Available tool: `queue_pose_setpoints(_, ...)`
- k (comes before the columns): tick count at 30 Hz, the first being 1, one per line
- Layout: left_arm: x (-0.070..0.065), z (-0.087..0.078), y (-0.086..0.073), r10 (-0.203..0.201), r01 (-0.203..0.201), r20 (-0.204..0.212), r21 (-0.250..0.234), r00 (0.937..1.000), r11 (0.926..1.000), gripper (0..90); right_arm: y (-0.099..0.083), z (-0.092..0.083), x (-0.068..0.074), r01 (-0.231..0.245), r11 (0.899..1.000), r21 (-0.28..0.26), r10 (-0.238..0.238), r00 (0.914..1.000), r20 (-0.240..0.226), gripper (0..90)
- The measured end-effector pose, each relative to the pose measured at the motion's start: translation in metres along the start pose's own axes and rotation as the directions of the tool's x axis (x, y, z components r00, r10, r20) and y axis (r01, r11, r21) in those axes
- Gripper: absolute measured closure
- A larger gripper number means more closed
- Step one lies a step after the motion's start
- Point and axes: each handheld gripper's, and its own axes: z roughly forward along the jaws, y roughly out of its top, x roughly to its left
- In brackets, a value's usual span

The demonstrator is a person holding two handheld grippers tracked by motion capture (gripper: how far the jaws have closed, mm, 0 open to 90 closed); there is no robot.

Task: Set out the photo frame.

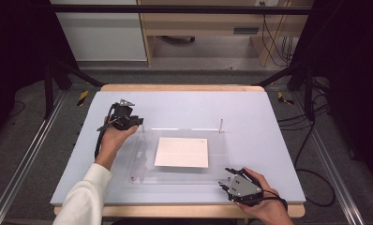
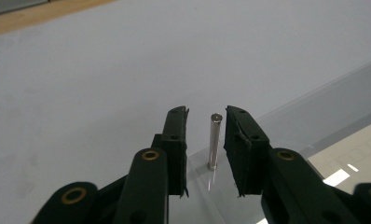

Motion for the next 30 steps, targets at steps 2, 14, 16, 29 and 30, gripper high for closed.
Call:
queue_pose_setpoints(2,-0.002,-0.013,-0.004,0.021,-0.022,-0.011,-0.043,0.9997,0.9988,67.0,0.001,-0.001,-0.001,-0.001,1.0,-0.004,0.001,1.0,0.004,47.4)
queue_pose_setpoints(14,-0.036,-0.07,-0.057,0.14,-0.127,0.05,-0.209,0.9888,0.9697,33.9,0.006,-0.007,-0.003,-0.021,0.999,-0.037,0.022,0.9993,0.031,51.2)
queue_pose_setpoints(16,-0.041,-0.077,-0.058,0.182,-0.17,0.048,-0.197,0.9821,0.9655,28.2,0.007,-0.007,-0.004,-0.024,0.999,-0.035,0.025,0.9991,0.035,51.6)
queue_pose_setpoints(29,-0.072,-0.113,-0.051,0.29,-0.252,0.103,-0.281,0.9514,0.926,10.4,0.013,-0.012,-0.008,-0.05,0.997,-0.059,0.054,0.9969,0.058,54.5)
queue_pose_setpoints(30,-0.074,-0.115,-0.05,0.295,-0.257,0.1,-0.285,0.9503,0.9235,10.4,0.014,-0.013,-0.008,-0.052,0.997,-0.061,0.055,0.9968,0.058,54.8)
